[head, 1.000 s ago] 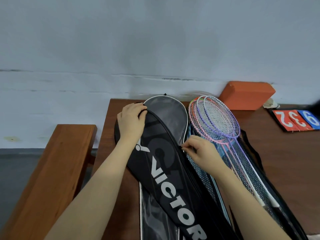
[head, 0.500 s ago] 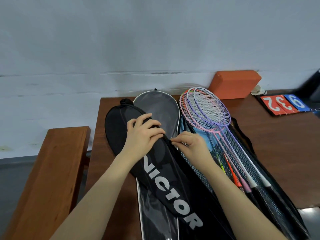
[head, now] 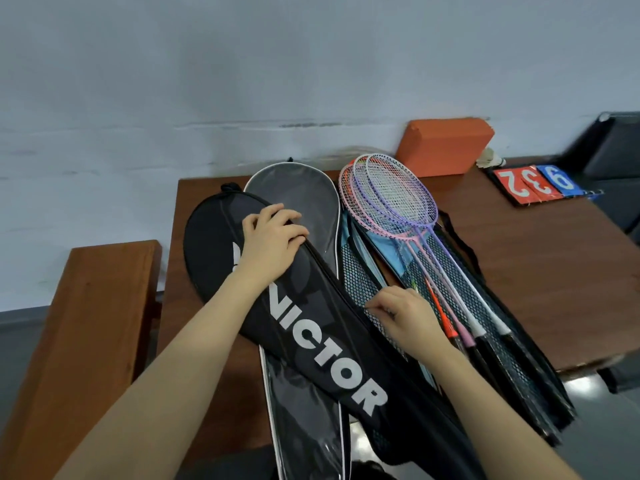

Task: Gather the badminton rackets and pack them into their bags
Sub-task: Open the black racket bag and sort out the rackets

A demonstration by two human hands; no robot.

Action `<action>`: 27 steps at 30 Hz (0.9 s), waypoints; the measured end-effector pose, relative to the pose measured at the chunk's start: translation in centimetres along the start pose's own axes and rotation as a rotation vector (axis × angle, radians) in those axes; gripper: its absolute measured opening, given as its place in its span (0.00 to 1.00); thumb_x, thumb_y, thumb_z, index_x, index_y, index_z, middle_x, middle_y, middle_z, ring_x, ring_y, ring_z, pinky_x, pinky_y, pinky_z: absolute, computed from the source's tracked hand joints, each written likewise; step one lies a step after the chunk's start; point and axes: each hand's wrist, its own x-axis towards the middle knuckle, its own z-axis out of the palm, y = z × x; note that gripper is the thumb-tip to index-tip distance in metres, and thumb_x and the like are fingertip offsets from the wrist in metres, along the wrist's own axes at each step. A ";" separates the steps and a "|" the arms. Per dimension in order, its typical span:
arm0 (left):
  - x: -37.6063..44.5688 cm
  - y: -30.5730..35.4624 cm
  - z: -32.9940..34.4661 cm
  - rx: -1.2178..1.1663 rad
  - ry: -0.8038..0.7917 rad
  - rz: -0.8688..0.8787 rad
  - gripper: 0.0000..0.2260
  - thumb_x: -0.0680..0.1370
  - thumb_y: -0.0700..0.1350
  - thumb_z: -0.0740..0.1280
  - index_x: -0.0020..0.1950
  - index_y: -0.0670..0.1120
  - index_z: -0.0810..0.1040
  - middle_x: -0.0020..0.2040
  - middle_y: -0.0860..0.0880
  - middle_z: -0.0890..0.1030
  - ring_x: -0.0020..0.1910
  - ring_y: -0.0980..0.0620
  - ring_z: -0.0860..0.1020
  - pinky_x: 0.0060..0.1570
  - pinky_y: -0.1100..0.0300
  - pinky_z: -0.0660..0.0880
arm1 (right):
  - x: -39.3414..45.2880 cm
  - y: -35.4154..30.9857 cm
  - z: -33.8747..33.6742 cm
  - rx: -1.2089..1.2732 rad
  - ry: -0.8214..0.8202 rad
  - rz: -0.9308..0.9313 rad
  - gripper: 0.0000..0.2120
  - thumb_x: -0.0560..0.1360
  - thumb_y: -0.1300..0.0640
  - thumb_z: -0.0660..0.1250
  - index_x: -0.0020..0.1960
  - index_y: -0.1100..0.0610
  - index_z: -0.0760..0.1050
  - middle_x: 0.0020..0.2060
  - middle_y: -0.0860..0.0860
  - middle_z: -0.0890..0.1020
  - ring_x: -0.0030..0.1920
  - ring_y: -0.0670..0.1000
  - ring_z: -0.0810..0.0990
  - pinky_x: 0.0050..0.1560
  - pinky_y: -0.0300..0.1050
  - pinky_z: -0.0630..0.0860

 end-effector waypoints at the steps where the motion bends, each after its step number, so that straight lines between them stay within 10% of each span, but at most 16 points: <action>1: -0.4 0.8 -0.1 0.002 -0.020 0.016 0.08 0.76 0.47 0.65 0.53 0.53 0.81 0.65 0.52 0.74 0.69 0.46 0.63 0.60 0.51 0.52 | 0.1 0.0 -0.1 0.020 0.015 -0.010 0.03 0.71 0.62 0.70 0.42 0.54 0.79 0.37 0.45 0.81 0.40 0.50 0.80 0.40 0.47 0.74; 6: -6.1 6.0 1.0 0.085 -0.129 0.226 0.11 0.72 0.48 0.70 0.55 0.54 0.80 0.66 0.52 0.74 0.69 0.45 0.62 0.60 0.41 0.61 | 0.0 0.0 -0.4 0.165 0.029 -0.057 0.03 0.72 0.55 0.68 0.43 0.53 0.80 0.38 0.44 0.81 0.42 0.46 0.80 0.41 0.52 0.77; 13: -8.3 6.3 2.0 0.132 0.023 0.093 0.08 0.72 0.50 0.63 0.41 0.57 0.82 0.47 0.57 0.81 0.64 0.49 0.66 0.57 0.49 0.58 | 0.1 -0.8 -0.6 0.318 -0.025 -0.033 0.02 0.71 0.60 0.70 0.43 0.55 0.82 0.39 0.47 0.82 0.42 0.46 0.79 0.45 0.48 0.78; 27: -5.0 3.8 4.7 0.095 0.040 -0.033 0.07 0.75 0.43 0.65 0.42 0.52 0.83 0.46 0.51 0.82 0.61 0.44 0.74 0.57 0.38 0.62 | -4.0 4.6 -1.3 0.454 -0.279 0.295 0.03 0.71 0.61 0.71 0.42 0.54 0.81 0.37 0.46 0.82 0.39 0.44 0.79 0.44 0.41 0.77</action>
